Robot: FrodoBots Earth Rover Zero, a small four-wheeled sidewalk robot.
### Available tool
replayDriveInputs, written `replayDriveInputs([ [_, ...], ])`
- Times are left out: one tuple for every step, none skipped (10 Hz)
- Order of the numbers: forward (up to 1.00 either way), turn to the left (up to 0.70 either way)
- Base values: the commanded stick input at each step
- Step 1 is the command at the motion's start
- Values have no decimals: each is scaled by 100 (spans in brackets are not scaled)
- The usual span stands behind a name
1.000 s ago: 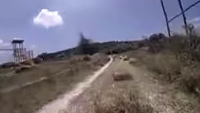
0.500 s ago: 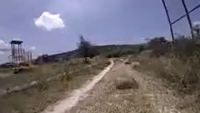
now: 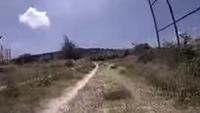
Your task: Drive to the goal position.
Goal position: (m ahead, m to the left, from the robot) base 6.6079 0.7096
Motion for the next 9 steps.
replayDriveInputs([
  [70, 0],
  [70, 0],
  [70, 0],
  [70, 0],
  [70, 0],
  [70, -13],
  [70, -23],
  [70, -12],
  [70, -1],
])
